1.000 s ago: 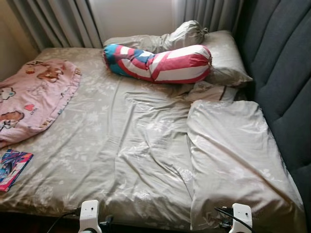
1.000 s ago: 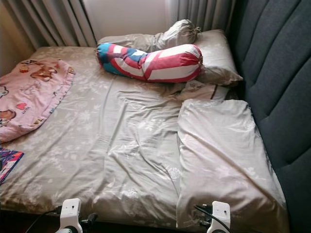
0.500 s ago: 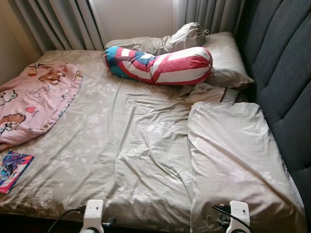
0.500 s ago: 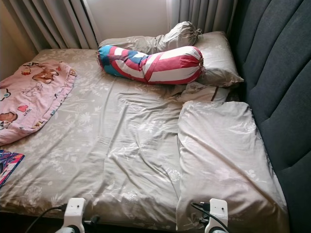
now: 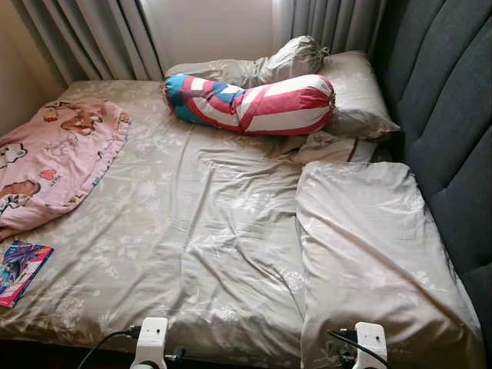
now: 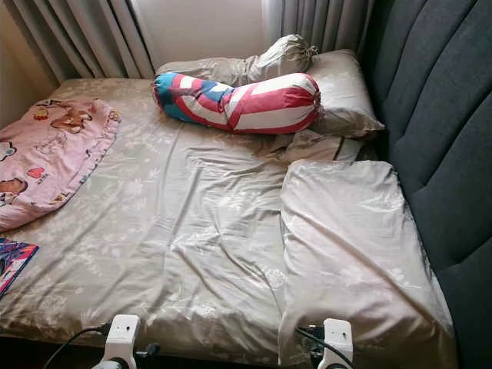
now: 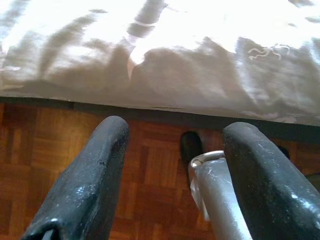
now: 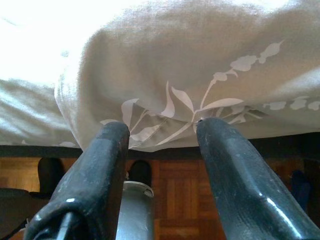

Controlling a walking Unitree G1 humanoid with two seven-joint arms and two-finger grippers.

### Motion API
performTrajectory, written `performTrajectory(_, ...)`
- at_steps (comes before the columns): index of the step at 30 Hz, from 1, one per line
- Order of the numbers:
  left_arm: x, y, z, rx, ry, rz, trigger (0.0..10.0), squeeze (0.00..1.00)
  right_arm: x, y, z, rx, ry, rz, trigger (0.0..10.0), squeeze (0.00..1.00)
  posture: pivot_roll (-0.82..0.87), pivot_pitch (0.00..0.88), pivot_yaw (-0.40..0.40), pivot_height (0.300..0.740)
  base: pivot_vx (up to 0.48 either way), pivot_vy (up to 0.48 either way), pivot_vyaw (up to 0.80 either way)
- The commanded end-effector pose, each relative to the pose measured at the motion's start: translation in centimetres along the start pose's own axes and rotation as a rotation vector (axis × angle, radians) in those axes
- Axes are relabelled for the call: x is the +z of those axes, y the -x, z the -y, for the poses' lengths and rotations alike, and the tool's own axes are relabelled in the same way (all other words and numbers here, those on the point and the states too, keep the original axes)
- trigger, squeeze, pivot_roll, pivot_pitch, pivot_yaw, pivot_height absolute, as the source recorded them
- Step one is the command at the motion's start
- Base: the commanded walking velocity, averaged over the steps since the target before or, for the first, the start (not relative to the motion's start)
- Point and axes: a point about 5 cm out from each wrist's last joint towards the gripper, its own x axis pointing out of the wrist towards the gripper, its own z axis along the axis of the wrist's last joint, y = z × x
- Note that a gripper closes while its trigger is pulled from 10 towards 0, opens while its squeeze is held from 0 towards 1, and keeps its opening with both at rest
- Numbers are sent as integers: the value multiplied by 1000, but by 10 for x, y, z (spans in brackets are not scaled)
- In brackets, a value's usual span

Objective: Clean up the room

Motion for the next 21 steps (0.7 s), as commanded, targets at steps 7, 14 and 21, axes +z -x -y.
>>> performTrajectory(7,-12,4,-9,29,3,-53,10000,0,-4,0,-3,15,7,-24,10000,0,61,81,38,740,0,0,0)
performTrajectory(14,-12,4,-9,40,31,-53,10000,0,-7,1,-3,18,16,-41,10000,0,67,84,36,740,0,0,0)
performTrajectory(21,-13,4,-9,36,25,-60,10000,0,-7,1,-2,14,57,-37,10000,0,68,84,36,740,0,71,172)
